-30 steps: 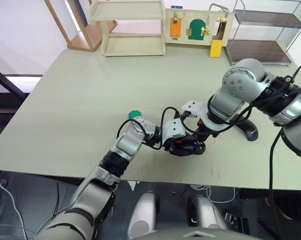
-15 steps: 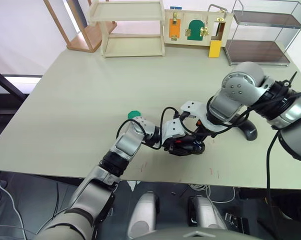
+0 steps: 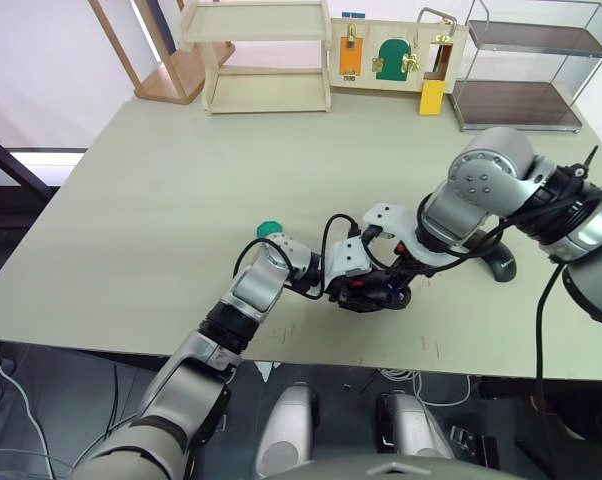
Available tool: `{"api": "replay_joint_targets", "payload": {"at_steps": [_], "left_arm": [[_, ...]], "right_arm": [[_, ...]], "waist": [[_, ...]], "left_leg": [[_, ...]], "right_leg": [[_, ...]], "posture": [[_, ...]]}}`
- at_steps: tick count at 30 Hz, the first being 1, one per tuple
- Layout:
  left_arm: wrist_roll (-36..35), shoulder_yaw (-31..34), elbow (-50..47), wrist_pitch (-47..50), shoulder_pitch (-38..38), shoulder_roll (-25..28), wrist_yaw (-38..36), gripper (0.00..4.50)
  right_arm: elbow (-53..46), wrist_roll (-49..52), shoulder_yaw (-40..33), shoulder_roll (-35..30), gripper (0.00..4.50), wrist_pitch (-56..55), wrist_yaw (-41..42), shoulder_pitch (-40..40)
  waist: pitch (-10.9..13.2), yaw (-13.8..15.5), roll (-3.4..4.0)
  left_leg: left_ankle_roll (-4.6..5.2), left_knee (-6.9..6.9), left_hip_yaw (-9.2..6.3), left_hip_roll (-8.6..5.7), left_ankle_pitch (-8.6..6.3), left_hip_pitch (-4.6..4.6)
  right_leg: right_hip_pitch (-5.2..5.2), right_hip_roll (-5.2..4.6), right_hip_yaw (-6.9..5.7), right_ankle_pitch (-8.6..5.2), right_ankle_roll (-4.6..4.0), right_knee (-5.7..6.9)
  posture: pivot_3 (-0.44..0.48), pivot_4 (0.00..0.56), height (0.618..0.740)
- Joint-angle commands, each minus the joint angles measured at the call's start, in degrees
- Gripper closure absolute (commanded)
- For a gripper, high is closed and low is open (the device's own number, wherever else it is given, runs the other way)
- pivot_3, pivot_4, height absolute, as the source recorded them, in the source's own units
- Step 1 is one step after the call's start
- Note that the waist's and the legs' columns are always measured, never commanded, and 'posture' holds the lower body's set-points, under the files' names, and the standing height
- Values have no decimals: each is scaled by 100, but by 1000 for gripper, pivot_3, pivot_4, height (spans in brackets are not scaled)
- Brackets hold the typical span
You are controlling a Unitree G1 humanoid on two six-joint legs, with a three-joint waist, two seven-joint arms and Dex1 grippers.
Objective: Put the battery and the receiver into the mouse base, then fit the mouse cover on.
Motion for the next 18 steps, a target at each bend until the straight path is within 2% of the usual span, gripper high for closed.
{"api": "replay_joint_targets", "payload": {"at_steps": [1, 18], "left_arm": [[271, -559, 371, 164, 224, -68, -40, 1532], [284, -570, 421, 145, 206, -87, -67, 1532]], "right_arm": [[-98, 17, -1, -43, 2203, 34, 51, 34], [-295, 442, 42, -443, 2203, 34, 124, -129]], "waist": [[0, 0, 0], [2, 2, 2]], "left_leg": [[0, 0, 0, 0, 0, 0], [0, 0, -7, -7, 0, -5]], "right_leg": [[0, 0, -1, 0, 0, -1], [0, -15, -15, 0, 0, -5]], "posture": [[0, 150, 740], [0, 150, 740]]}}
